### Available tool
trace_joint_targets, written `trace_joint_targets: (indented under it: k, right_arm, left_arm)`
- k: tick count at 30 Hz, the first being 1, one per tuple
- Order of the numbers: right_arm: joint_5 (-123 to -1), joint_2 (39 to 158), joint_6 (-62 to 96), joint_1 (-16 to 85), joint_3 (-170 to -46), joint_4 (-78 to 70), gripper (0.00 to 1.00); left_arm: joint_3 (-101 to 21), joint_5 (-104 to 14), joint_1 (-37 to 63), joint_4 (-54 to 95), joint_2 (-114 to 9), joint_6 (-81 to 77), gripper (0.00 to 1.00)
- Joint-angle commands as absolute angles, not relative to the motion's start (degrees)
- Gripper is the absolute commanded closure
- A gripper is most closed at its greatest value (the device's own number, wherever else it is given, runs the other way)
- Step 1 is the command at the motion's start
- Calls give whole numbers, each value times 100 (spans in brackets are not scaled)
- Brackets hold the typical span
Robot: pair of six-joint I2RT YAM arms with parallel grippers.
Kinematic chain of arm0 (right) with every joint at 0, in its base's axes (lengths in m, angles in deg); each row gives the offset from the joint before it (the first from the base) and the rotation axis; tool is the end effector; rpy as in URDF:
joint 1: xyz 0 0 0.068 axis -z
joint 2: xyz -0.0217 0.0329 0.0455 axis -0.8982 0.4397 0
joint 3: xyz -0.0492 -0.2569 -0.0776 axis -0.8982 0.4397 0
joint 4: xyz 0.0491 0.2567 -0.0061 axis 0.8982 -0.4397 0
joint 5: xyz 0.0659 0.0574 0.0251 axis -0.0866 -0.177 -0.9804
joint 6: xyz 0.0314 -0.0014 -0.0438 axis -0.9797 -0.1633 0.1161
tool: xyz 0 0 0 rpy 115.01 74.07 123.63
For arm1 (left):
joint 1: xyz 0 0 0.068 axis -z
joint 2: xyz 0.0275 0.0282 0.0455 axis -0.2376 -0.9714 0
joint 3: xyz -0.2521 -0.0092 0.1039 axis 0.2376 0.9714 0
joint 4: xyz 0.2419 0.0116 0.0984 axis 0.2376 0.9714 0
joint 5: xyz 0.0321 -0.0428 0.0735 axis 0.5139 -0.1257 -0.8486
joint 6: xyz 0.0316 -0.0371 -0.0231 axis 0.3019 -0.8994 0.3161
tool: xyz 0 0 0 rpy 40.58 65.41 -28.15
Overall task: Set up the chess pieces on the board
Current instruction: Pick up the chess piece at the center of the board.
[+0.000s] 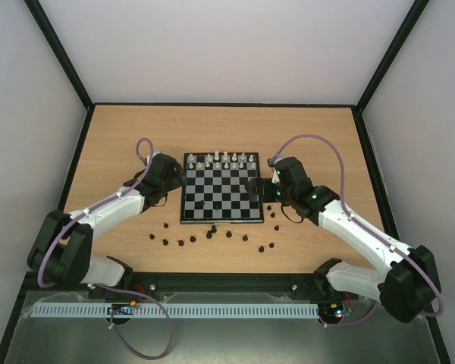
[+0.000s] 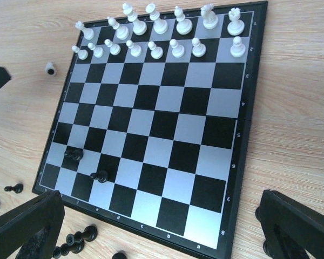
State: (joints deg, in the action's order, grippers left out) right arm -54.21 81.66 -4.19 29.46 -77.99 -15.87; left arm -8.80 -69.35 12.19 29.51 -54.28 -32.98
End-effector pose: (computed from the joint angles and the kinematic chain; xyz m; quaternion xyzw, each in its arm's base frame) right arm 0.2076 0.1426 0.2734 -0.0509 0.8684 0.2573 0.4207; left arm 0.2513 -0.1114 0.2008 -0.1894 0.8900 -0.1176 0.3976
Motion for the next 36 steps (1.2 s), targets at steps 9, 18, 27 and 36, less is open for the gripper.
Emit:
trace_joint_targets:
  k: [9, 18, 27, 36]
  right_arm:
    - [-5881, 7800, -431, 2964, -7614, -1426, 3]
    - [-6298, 7848, -449, 2964, -7506, -1306, 5]
    - [-6400, 7843, -448, 2958, -7444, -1261, 5]
    - [-6534, 7953, -458, 2957, -7398, -1160, 6]
  left_arm:
    - [-1854, -7303, 1065, 3305, -6702, -3944, 25]
    - [-2794, -7112, 973, 3875, -7963, -4510, 31]
    - [-3115, -7063, 823, 4063, -8433, -4713, 32]
    - [-2890, -6903, 677, 3771, -8398, -4619, 45]
